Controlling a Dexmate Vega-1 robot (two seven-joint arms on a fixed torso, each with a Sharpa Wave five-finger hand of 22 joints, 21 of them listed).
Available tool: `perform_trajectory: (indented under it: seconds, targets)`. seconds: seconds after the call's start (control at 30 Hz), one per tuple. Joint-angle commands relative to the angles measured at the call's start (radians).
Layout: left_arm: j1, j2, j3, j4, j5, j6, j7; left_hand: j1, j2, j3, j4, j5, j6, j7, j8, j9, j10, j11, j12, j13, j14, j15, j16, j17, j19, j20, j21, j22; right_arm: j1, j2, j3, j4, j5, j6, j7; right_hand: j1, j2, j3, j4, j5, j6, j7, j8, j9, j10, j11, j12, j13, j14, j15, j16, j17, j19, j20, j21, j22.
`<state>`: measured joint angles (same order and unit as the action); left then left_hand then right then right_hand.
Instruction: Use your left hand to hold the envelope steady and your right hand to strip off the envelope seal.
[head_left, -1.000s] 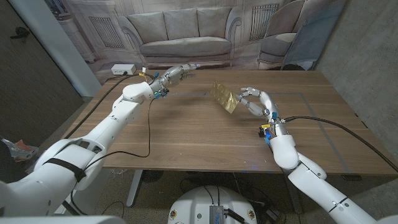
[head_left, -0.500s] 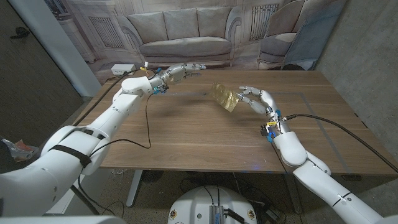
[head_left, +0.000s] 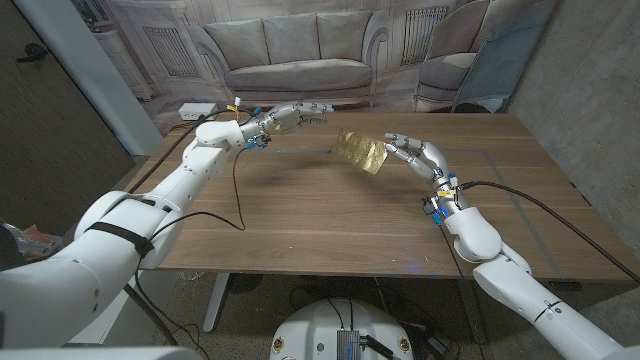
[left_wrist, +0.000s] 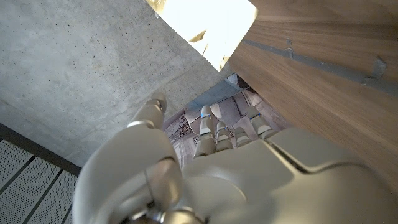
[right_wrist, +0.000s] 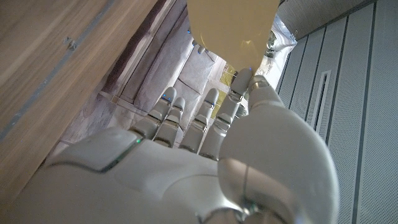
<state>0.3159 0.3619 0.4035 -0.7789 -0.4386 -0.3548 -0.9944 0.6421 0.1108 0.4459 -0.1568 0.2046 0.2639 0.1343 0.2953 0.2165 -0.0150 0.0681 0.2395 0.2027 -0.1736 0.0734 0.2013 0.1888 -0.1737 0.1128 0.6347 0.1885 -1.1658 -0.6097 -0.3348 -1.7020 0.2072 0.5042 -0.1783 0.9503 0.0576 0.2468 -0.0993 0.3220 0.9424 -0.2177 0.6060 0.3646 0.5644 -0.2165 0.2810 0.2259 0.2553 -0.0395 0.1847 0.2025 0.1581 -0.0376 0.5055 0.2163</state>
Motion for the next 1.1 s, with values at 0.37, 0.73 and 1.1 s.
perform_trajectory:
  seconds: [0.37, 0.73, 1.1]
  targets:
    - [-0.164, -0.111, -0.001, 0.347, 0.091, -0.038, -0.158, -0.032, -0.020, -0.016, 0.029, 0.003, 0.051, 0.042, 0.011, 0.008, 0.020, 0.029, 0.003, 0.003, -0.015, 0.020, 0.002, 0.008, -0.156, 0.003, -0.006, 0.008, 0.090, 0.031, -0.070, 0.130, 0.370, 0.202, 0.258, 0.005, 0.015, -0.008, 0.003, 0.008, 0.007, -0.005, 0.001, 0.007, -0.007, -0.003, -0.002, 0.007, -0.003, -0.149, 0.005, 0.003, -0.002, -0.072, -0.001, 0.005]
    - [-0.193, -0.142, -0.023, 0.398, 0.155, -0.040, -0.135, -0.042, -0.020, -0.020, 0.037, 0.003, 0.056, 0.039, 0.010, 0.008, 0.022, 0.029, 0.003, 0.003, -0.012, 0.021, 0.004, 0.009, -0.152, 0.003, -0.006, 0.008, 0.138, 0.069, -0.099, 0.206, 0.579, 0.235, 0.469, 0.005, 0.016, -0.012, 0.004, 0.007, 0.008, -0.005, 0.001, 0.010, -0.007, -0.003, -0.001, 0.008, -0.005, -0.149, 0.007, 0.003, -0.001, -0.072, 0.001, 0.005]
    - [-0.204, -0.175, -0.039, 0.415, 0.179, -0.020, -0.120, -0.042, -0.030, -0.025, 0.034, -0.002, 0.131, 0.046, 0.034, 0.010, 0.031, 0.024, 0.005, 0.003, -0.007, 0.021, 0.004, 0.007, -0.147, 0.002, -0.009, 0.008, 0.141, 0.081, -0.089, 0.215, 0.549, 0.240, 0.463, 0.003, 0.018, -0.018, 0.007, 0.007, 0.009, -0.005, 0.000, 0.015, -0.007, -0.003, 0.000, 0.010, -0.010, -0.147, 0.008, 0.003, -0.001, -0.071, 0.002, 0.005]
